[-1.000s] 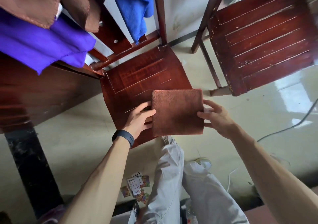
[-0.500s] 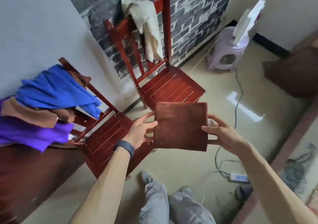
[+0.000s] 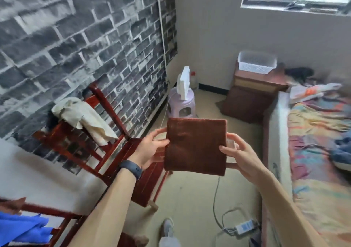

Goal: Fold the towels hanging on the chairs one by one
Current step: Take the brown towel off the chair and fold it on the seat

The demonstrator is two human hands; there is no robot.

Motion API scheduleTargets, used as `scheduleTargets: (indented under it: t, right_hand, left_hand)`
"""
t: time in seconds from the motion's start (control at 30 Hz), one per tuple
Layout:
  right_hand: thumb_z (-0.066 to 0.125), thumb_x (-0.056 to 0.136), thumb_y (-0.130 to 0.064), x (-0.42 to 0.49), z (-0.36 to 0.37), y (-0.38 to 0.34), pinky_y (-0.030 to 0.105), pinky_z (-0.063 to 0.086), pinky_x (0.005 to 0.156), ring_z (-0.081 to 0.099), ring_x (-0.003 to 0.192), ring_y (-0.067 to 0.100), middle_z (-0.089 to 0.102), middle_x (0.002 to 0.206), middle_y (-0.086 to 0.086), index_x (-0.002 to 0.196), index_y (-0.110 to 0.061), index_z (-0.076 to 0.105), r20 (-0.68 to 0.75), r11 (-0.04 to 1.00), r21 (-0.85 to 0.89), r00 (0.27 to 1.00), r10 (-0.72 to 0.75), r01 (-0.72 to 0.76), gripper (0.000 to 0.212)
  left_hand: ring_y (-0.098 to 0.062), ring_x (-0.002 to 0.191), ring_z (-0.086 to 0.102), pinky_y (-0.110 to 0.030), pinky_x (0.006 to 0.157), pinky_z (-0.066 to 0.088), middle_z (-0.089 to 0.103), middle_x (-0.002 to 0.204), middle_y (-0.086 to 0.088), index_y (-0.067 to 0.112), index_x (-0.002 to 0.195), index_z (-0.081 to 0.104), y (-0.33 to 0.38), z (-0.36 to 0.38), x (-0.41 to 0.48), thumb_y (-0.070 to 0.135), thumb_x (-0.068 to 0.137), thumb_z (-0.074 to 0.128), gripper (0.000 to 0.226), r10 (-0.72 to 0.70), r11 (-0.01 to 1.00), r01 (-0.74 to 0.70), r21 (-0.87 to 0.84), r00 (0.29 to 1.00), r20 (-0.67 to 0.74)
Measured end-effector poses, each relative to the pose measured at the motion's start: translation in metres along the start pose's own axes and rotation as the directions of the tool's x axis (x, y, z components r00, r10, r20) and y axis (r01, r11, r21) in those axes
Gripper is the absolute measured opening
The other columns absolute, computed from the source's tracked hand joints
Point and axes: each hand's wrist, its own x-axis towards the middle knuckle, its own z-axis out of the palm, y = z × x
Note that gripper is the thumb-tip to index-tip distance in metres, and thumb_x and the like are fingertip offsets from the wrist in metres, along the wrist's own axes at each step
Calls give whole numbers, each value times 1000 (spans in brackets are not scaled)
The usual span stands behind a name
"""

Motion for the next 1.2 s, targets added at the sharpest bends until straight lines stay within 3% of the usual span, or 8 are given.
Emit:
scheduleTargets:
  t: [0.23, 0.33, 0.5, 0.6, 0.7, 0.77, 0.93, 1.2]
  right_hand:
    - [68, 92, -6, 79, -27, -50, 55, 61, 78, 69, 108, 24, 70, 117, 6, 116, -32, 68, -131, 997, 6, 988, -82, 83, 36]
    - [67, 92, -5, 111, -35, -73, 54, 61, 76, 69, 108, 26, 70, 117, 7, 117, -31, 68, -179, 995, 8, 979, -99, 102, 36]
    - [68, 91, -4, 165, -57, -100, 57, 60, 79, 73, 96, 22, 74, 112, 7, 117, -31, 69, -264, 991, 37, 958, -114, 129, 37]
    - [67, 91, -3, 197, -75, -107, 50, 61, 75, 73, 98, 21, 73, 115, 6, 119, -28, 67, -313, 990, 85, 946, -82, 114, 38]
    - [68, 91, -4, 229, -98, -110, 53, 60, 76, 72, 103, 24, 73, 117, 5, 120, -27, 66, -359, 989, 111, 932, -48, 93, 37]
    - [67, 92, -4, 253, -118, -112, 46, 61, 71, 73, 100, 21, 73, 115, 5, 120, -26, 66, -372, 985, 148, 928, -24, 85, 36]
    - [67, 91, -5, 329, -183, -126, 37, 58, 66, 71, 100, 19, 74, 114, 3, 118, -27, 67, -391, 974, 222, 920, 36, 56, 34]
    - [65, 92, -7, 435, -280, -154, 38, 58, 67, 71, 103, 19, 74, 115, -1, 118, -29, 68, -366, 961, 274, 921, 132, -29, 34]
  left_hand:
    - [-21, 93, 66, -51, 85, 52, 72, 103, -4, 31, 124, 60, 70, 24, 119, 11, 96, 59, 35, 19, 998, -28, 62, 989, 144]
    - [-21, 92, 67, -44, 75, 55, 72, 104, -4, 31, 124, 60, 99, 35, 167, 12, 95, 60, 34, 10, 997, -25, 73, 978, 207]
    - [-12, 69, 67, -35, 63, 54, 72, 82, 5, 30, 123, 59, 136, 59, 245, 11, 95, 60, 33, -28, 994, -4, 113, 961, 275]
    - [-5, 57, 63, -33, 64, 51, 68, 67, 9, 29, 118, 58, 146, 77, 290, 9, 96, 58, 29, -64, 991, 23, 132, 945, 320]
    - [-15, 78, 68, -35, 65, 54, 73, 87, 3, 31, 117, 60, 154, 102, 336, 9, 95, 59, 31, -121, 984, 68, 167, 936, 331]
    - [-20, 88, 67, -36, 66, 55, 73, 98, -1, 32, 120, 60, 160, 121, 368, 10, 95, 60, 33, -146, 979, 86, 183, 927, 346]
    - [-21, 92, 66, -43, 79, 56, 73, 101, -3, 33, 121, 61, 176, 180, 455, 10, 95, 60, 35, -169, 970, 92, 224, 919, 356]
    - [-20, 94, 70, -42, 77, 55, 74, 104, -3, 35, 120, 61, 197, 266, 569, 11, 95, 59, 35, -256, 944, 179, 278, 928, 272]
